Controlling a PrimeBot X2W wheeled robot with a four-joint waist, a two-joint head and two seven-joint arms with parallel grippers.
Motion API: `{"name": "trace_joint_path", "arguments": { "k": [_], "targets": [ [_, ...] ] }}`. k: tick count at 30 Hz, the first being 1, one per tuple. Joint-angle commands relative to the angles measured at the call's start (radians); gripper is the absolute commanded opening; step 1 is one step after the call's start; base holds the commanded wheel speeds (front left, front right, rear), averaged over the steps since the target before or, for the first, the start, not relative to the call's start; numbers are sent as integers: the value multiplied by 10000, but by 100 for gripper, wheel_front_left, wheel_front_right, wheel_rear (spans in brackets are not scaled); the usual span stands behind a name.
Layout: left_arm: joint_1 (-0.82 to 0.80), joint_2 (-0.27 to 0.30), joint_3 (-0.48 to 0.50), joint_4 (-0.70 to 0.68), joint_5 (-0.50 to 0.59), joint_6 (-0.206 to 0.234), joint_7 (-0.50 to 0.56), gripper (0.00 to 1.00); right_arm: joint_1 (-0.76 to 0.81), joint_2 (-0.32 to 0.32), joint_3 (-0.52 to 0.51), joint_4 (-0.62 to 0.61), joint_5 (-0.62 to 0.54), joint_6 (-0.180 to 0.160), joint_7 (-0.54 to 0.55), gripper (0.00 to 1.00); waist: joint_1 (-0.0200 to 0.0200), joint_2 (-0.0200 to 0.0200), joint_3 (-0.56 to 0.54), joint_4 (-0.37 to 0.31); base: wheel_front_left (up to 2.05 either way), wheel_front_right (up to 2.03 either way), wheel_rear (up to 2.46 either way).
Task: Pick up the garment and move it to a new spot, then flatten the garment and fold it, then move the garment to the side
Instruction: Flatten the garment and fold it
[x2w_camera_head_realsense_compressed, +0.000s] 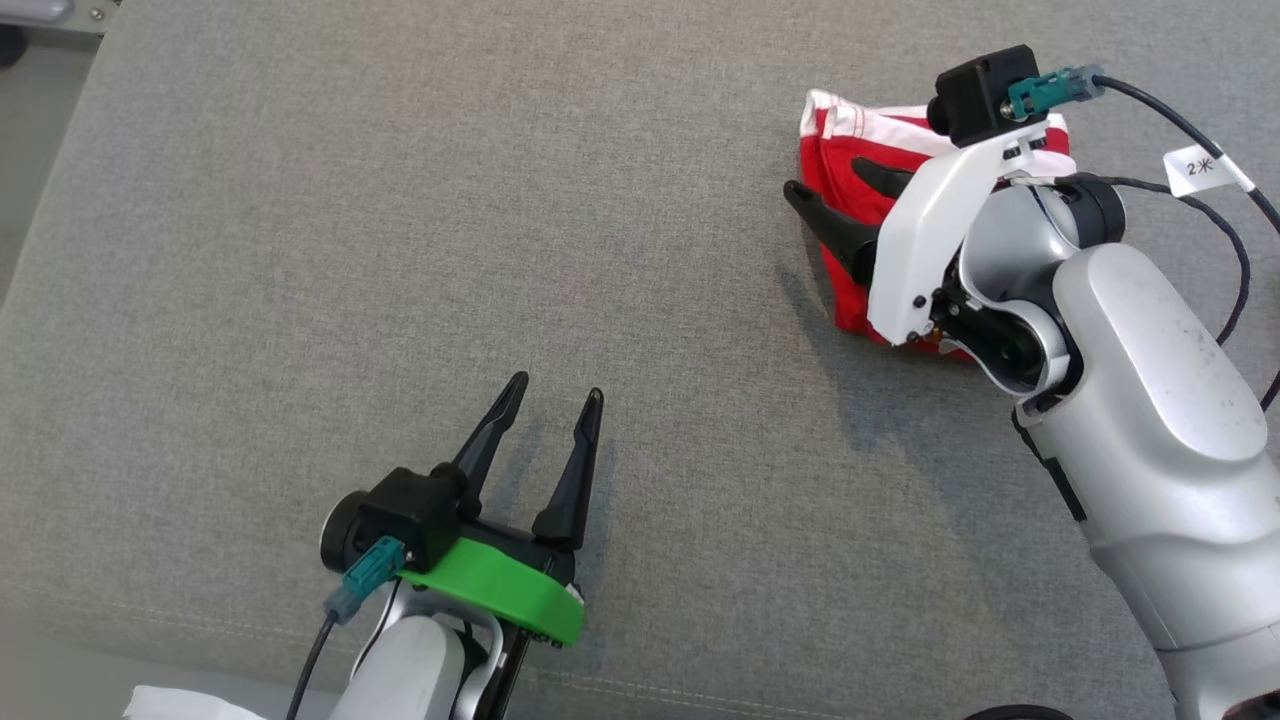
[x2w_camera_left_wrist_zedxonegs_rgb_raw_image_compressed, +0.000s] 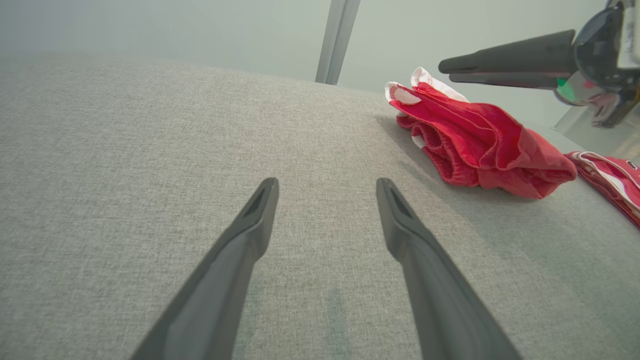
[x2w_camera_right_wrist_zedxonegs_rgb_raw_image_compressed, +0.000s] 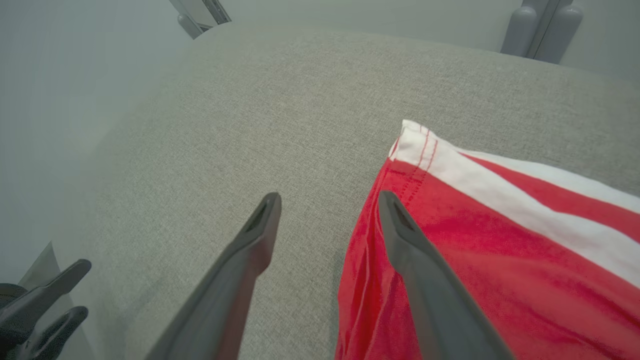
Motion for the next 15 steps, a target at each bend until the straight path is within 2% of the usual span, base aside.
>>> {"name": "trace_joint_path", "arguments": {
  "k": [1, 5, 6, 8, 11, 12, 15],
  "targets": [
    [220, 7, 137, -34, -38, -2, -22, 100, 267, -219, 122, -550, 147, -3, -338, 100, 0, 0, -224, -181, 0, 0, 0],
    [380, 3, 442, -171, 36, 15, -24, 100, 706, -1014, -234, -1838, -57, -4, -1549, 100, 0, 0, -362, -387, 0, 0, 0],
    [425, 2, 503, -204, 60, 12, -24, 100, 826, -1261, -319, -2061, -313, -4, -1940, 78, 0, 0, -359, -419, 0, 0, 0],
    [476, 1, 605, -300, 98, 7, -22, 100, 1133, -1569, -600, -2263, -665, -3, -2756, 2, 0, 0, -283, -475, 0, 0, 0],
    [422, -4, 644, -451, 156, -8, -22, 100, 1503, -2042, -913, -2160, -1377, -6, -4032, 0, 0, 0, -45, -485, 0, 0, 0],
    [422, -4, 644, -451, 156, -8, -22, 100, 1503, -2042, -913, -2160, -1377, -6, -4032, 0, 0, 0, -45, -485, 0, 0, 0],
    [206, -10, 523, -497, 195, -29, -24, 100, 1810, -2058, -1305, -1510, -2336, -6, -5672, 0, 0, 0, 310, -384, 0, 0, 0]
  ]
}}
